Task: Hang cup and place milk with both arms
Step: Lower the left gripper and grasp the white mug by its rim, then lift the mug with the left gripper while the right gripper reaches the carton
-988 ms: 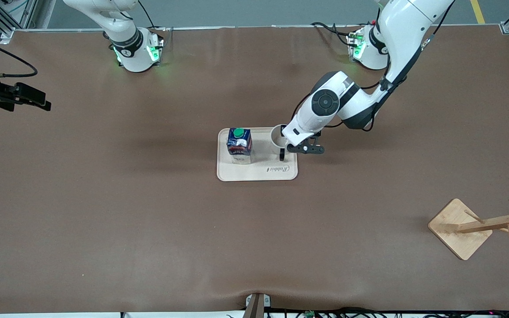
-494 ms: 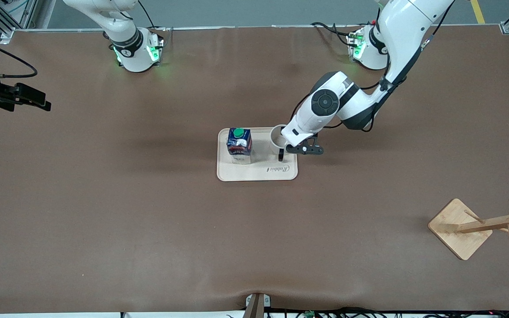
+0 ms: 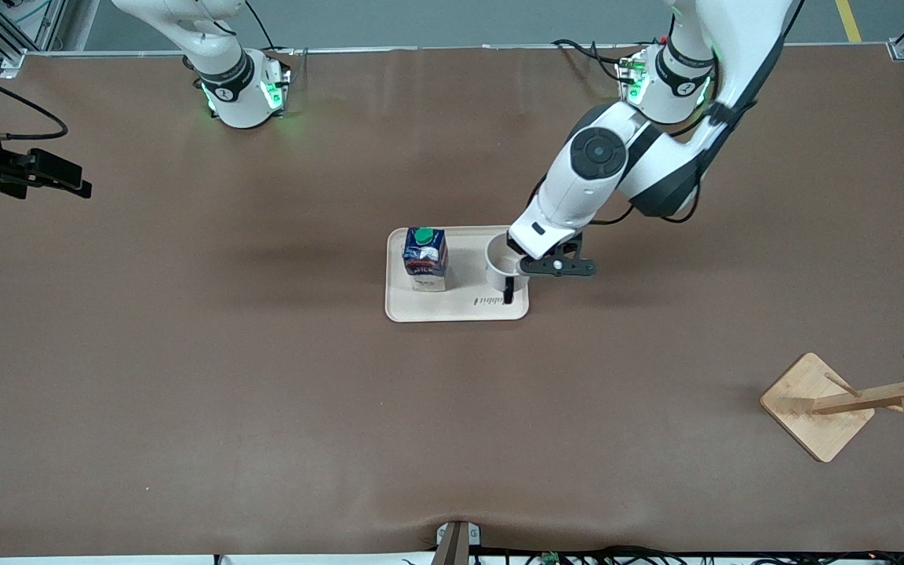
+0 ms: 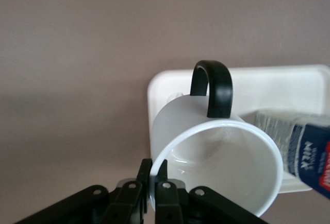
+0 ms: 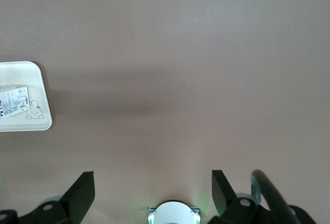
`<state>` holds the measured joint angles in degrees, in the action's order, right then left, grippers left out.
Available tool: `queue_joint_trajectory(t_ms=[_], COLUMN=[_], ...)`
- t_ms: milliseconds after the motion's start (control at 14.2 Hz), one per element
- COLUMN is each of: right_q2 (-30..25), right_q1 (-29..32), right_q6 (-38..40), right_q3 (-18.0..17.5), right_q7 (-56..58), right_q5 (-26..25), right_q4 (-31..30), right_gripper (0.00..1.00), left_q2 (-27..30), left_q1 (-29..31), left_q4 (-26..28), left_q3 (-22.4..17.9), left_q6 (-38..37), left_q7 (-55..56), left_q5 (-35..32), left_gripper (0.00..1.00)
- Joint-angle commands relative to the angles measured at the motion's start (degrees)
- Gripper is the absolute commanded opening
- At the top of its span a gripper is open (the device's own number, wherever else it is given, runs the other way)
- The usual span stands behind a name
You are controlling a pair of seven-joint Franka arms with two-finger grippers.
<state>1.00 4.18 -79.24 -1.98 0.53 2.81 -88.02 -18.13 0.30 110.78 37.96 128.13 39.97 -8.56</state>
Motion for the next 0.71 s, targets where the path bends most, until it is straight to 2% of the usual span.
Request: queue_joint_trajectory(t_ms=[0, 282, 423, 635], right_q2=[2.1, 4.3, 5.2, 5.5], right_q1=[1.0, -0.8, -2.2, -6.6], right_q6=[0.5, 0.7, 1.5, 2.2], right_q3=[-1.4, -1.5, -1.5, -1.5], right_q7=[-0.1, -0.1, 0.0, -0.8], right_q5=[0.2, 0.3, 0.3, 0.3], right_q4=[1.8, 2.5, 2.5, 2.2], right_gripper=[1.00, 1.00, 1.00, 1.00], left_q2=[3.9, 7.0, 7.6, 8.3], left_q1=[5.0, 11.9, 14.7, 18.7], left_q4=[-4.3, -6.7, -8.9, -11.2], left_q3=[0.3, 0.4, 0.4, 0.3], left_q6=[-7.1, -9.6, -13.2, -17.0], left_q7=[-5.7, -12.7, -17.4, -22.6], left_q5=[-1.1, -0.8, -0.4, -0.4], left_gripper=[0.00, 0.00, 0.00, 0.00])
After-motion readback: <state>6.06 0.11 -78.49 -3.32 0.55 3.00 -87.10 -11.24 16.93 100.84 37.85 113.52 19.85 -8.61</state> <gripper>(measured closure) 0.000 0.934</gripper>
